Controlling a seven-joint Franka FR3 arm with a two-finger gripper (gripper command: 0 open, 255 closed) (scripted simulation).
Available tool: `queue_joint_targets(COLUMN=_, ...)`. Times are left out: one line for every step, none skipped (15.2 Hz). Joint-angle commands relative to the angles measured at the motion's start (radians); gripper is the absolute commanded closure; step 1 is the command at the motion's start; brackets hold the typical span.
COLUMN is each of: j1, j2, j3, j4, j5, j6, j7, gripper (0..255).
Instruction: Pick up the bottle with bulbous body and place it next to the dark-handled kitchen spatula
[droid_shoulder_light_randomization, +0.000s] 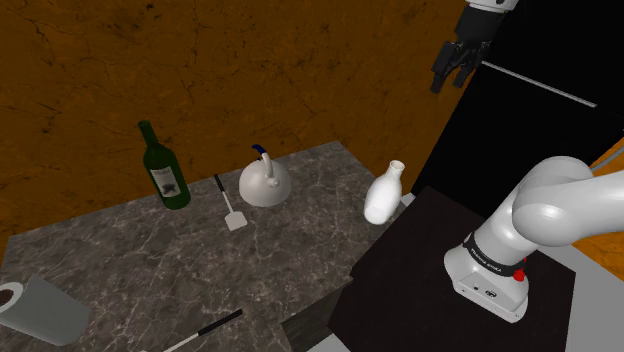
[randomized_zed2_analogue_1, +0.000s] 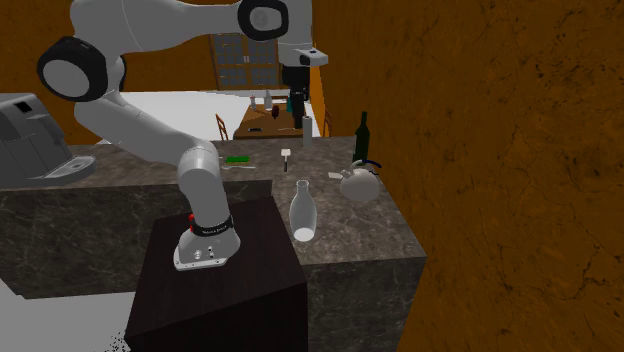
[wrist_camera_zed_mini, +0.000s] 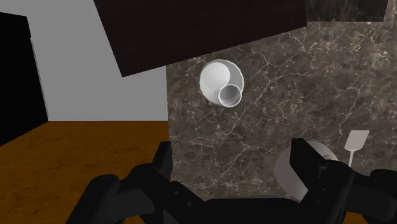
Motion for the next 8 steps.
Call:
queue_joint_targets(j1=0.000, j2=0.000, j3=0.000, j4=0.000, j5=0.000, j6=0.000, j7=0.000, gripper=0)
queue_joint_targets(j1=0.001, j2=-0.007, j3=0.003, j4=-0.037, j5=0.001, j6=0.029, j7=0.002, gripper=0)
queue_joint_targets(j1=0.002, j2=-0.012, j3=0.006, j4=-0.074, j5=0.001, j6=0.058, j7=0.005, gripper=0)
queue_joint_targets(j1=0.003, j2=-0.017, j3=0.009, j4=-0.110, j5=0.002, j6=0.087, j7=0.007, gripper=0)
queue_joint_targets(j1=0.005, j2=-0.020, j3=0.012, j4=-0.145, j5=0.003, j6=0.117, j7=0.009, gripper=0)
queue_joint_targets(j1=0.006, j2=-0.022, j3=0.015, j4=-0.179, j5=0.004, j6=0.147, j7=0.011, gripper=0)
queue_joint_targets(j1=0.008, j2=-0.022, j3=0.018, j4=-0.212, j5=0.005, j6=0.178, j7=0.014, gripper=0)
queue_joint_targets(j1=0.010, j2=-0.021, j3=0.021, j4=-0.244, j5=0.006, j6=0.209, j7=0.016, gripper=0)
